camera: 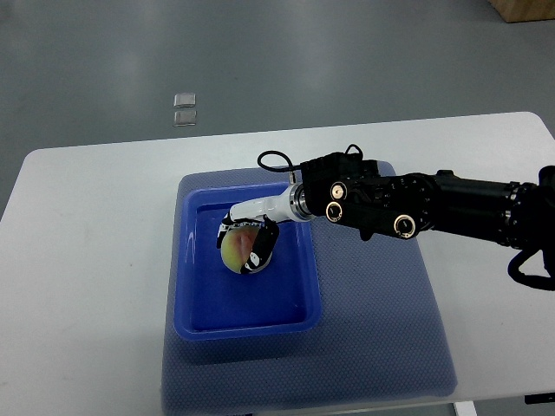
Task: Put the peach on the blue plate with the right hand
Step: 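Carry the peach over the blue tray and lower it inside, then open the right hand and release the peach into the tray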
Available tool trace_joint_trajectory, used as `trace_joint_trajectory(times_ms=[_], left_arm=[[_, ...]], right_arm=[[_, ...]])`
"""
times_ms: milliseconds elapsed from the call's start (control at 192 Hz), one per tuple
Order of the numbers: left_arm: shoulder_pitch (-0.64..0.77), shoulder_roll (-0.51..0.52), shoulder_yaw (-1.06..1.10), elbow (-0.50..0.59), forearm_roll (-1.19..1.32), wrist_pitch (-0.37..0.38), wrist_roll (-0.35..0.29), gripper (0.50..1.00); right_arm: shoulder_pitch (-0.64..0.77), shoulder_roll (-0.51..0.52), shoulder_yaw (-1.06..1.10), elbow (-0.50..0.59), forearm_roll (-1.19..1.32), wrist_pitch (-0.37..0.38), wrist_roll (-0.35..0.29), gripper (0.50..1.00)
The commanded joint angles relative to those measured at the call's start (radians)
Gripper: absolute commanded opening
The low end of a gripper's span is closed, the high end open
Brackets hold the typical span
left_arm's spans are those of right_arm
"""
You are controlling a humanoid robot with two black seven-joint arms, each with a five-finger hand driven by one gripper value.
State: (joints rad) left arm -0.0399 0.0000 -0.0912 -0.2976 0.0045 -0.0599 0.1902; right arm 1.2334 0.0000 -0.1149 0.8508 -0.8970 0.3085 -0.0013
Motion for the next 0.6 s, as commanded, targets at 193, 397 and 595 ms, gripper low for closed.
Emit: trace_joint_trajectory(times_ms=[193, 397, 595], left_arm=[[0.000, 0.000, 0.001, 0.000, 0.000, 0.000, 0.000, 1.000], [0.000, 0.000, 0.001, -0.002, 0.000, 0.000, 0.000, 1.000], [0.000, 0.000, 0.001, -0.002, 0.002, 0.000, 0.000, 1.000]], right_arm=[[0.006, 0.000, 0.021, 0.001, 0.018, 0.011, 0.015, 0.932], [0.083, 0.000, 0.159, 0.013, 0.050, 0.003, 0.015, 0.932], [0.084, -0.115, 0.421, 0.013, 0.204, -0.019, 0.024, 0.932]])
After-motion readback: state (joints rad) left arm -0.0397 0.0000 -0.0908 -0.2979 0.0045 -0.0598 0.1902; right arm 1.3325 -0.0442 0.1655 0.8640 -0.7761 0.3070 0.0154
